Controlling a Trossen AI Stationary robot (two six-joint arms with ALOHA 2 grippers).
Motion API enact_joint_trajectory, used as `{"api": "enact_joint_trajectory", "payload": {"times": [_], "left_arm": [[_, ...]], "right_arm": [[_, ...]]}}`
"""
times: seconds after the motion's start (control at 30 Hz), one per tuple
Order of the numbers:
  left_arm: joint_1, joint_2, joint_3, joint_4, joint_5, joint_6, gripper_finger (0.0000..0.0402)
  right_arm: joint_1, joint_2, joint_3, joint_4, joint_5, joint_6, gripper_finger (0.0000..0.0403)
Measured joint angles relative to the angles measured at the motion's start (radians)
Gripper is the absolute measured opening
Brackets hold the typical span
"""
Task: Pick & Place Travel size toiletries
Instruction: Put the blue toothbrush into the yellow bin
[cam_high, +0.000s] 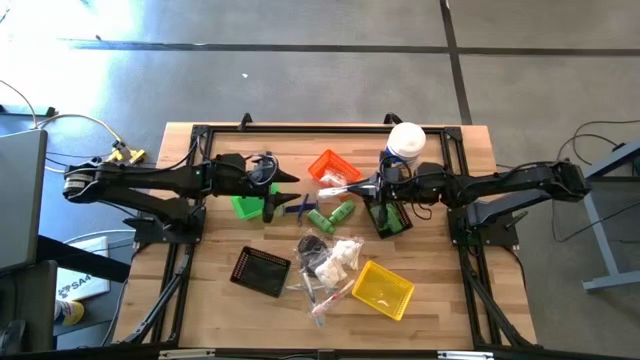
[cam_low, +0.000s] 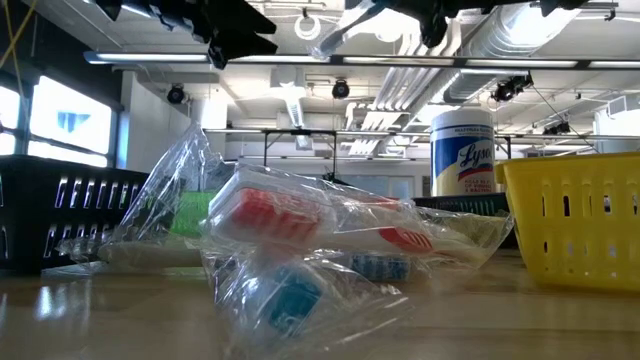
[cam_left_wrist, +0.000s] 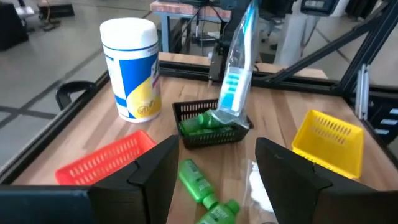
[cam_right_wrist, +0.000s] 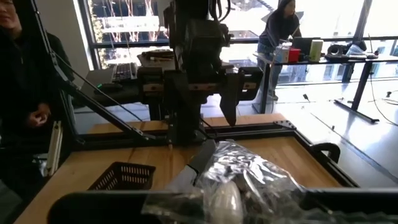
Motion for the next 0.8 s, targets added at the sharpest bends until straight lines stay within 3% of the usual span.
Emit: {"api": "enact_joint_trajectory", "payload": {"times": [0.4,0.8], "left_arm": [[0.0,0.006,0.0,0.003,0.005,-0.03,0.0209],[-0.015,0.054,-0.001,0.057,0.031,-0.021,0.0209]], "right_arm": [[0.002,-0.041,0.026,-0.133,-0.005,0.048,0.0012],[0.01,-0.032,0.2,-0.519,-0.034,0.163,0.0012]]}}
